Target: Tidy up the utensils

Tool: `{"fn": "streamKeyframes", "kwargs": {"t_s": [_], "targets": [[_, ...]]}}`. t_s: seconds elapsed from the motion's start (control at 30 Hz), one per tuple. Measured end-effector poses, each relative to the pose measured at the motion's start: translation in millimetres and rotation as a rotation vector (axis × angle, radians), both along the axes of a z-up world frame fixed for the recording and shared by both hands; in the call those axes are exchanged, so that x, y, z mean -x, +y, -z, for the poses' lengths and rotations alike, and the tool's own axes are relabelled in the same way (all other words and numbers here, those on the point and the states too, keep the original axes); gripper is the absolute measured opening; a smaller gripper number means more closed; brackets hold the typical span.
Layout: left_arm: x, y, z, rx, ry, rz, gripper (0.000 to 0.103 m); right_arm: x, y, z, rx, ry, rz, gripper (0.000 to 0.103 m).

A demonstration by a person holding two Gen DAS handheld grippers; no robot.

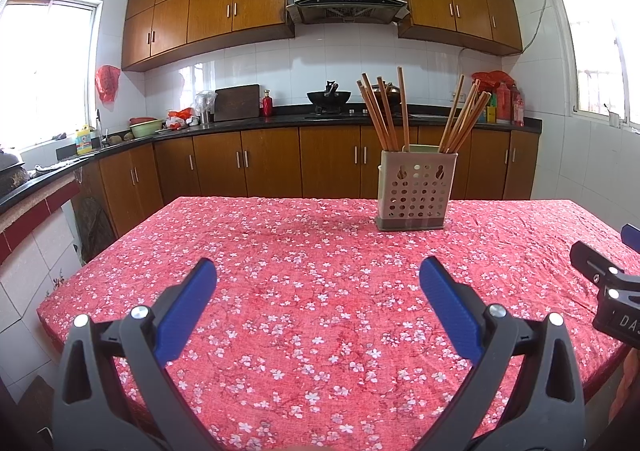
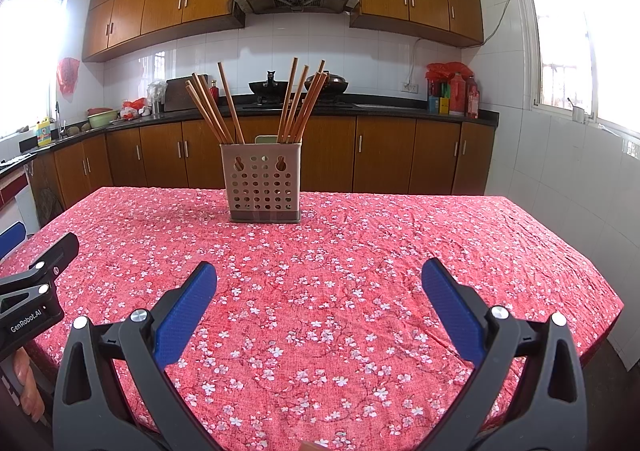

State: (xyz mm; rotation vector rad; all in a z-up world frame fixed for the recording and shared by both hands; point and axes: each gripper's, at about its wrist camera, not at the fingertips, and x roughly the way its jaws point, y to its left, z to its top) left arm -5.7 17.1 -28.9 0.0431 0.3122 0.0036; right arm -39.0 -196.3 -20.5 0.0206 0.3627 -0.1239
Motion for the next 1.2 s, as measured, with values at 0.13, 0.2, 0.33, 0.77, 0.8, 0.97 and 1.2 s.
{"fn": "streamKeyframes", "kwargs": {"t_s": [0.13,0.2,0.33,0.77,0.8,0.97,1.2], "targets": [[0.5,0.0,0.1,0.001,0.000,0.000,0.099,-0.1,0.0,0.2,0.000,-0.001,0.000,0.101],[0.2,0.2,-0.1,0.001,0.000,0.000,0.099,-0.3,0.2,0.3,-0.001,0.000,0.001,0.101],[0.3,-0.3,0.0,0.001,0.001,0.001,0.099,-0.2,0.1,0.2,-0.001,0.000,0.001,0.101],[0.0,4.8,-1.1,0.001,0.006,0.019,0.099,-0.4,1.2,0.0,-0.001,0.001,0.001,0.101],[-0.2,5.2,-1.3,0.001,0.006,0.019,0.099,-0.4,1.5,0.0,-0.001,0.001,0.001,0.101],[0.6,5.5,-1.3,0.004,0.006,0.015,0.099,-0.5,1.7,-0.1,-0.001,0.000,0.002,0.101],[-2.1,9.4,-3.4,0.005,0.012,0.019,0.099,-0.4,1.5,-0.2,-0.002,0.000,0.002,0.101]]}}
